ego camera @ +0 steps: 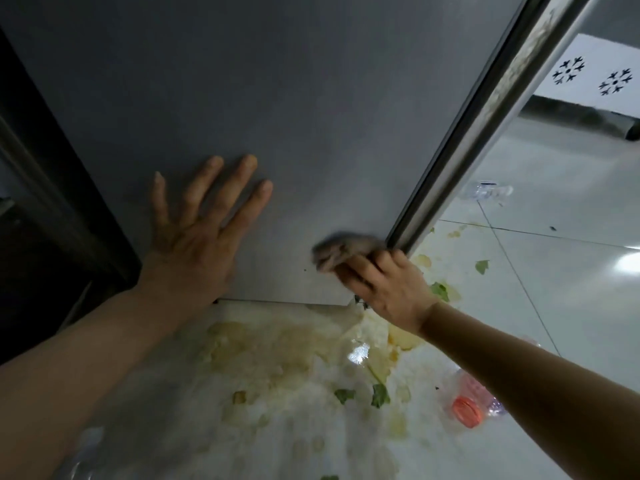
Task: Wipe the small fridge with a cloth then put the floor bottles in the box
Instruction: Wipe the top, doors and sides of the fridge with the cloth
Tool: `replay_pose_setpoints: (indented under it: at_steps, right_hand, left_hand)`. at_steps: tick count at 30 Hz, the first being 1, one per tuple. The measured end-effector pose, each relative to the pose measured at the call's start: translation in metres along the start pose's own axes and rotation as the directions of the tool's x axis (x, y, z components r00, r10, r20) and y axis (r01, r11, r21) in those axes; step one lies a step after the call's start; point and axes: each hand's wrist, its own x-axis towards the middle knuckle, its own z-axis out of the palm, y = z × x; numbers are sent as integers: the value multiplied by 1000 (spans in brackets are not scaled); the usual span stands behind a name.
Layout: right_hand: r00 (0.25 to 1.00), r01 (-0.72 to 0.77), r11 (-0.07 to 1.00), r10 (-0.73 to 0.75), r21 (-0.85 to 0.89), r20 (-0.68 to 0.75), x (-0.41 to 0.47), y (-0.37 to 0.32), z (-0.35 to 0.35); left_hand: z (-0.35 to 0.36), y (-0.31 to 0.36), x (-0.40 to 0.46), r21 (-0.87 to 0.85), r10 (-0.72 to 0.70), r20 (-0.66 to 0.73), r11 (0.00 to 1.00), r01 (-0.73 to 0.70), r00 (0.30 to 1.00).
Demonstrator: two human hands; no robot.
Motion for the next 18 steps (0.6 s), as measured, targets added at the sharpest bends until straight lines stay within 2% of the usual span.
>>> replay_pose_setpoints:
  at_steps: [1, 3, 4, 6, 8, 9, 11, 13, 14, 15, 16, 18]
  right_hand:
    - [988, 102, 995, -102, 3, 115, -5, -9, 6]
    - [941, 203, 979, -205, 35, 271, -4, -19, 6]
    - [931, 215, 976, -217, 41, 295, 0, -20, 5]
    - [955, 172, 984, -180, 53, 236, 9, -15, -7]
    - [999, 15, 994, -20, 109, 46, 27, -5, -23]
    - [993, -91, 982, 102, 167, -55, 40, 1, -32]
    - [921, -282, 909, 346, 308, -177, 69, 9, -44]
    - [851, -373, 859, 467, 350, -239, 89, 4, -42]
    - [851, -370, 873, 456, 318, -260, 92, -3, -36]
    - [882, -326, 909, 391, 258, -264, 89, -11, -27]
    - [933, -235, 956, 273, 177, -236, 82, -22, -16]
    - [997, 45, 999, -44, 27, -57, 65, -46, 2]
  left_hand:
    - [-1, -1, 0, 0, 7, -4, 1000, -7, 1000]
    - [-4, -3, 0, -20, 21, 3, 1000, -21, 1000]
    - [-7, -4, 0, -30, 31, 7, 999, -31, 999]
    - [-14, -6, -1, -44, 56, 6, 997, -56, 998]
    - [-20, -13, -8, -48, 26, 29, 999, -24, 999]
    - [-22, -19, -15, -42, -13, 57, 999, 15, 998]
    - [-24, -31, -29, -21, -84, 124, 996, 88, 989]
    - [-21, -42, -39, -6, -108, 168, 994, 110, 980]
    - [-19, -46, -42, 3, -102, 172, 995, 103, 980]
    - [-16, -48, -43, 12, -91, 168, 996, 90, 982]
    - [-14, -49, -43, 18, -83, 162, 997, 82, 983]
    - [-11, -50, -44, 14, -78, 157, 997, 77, 984]
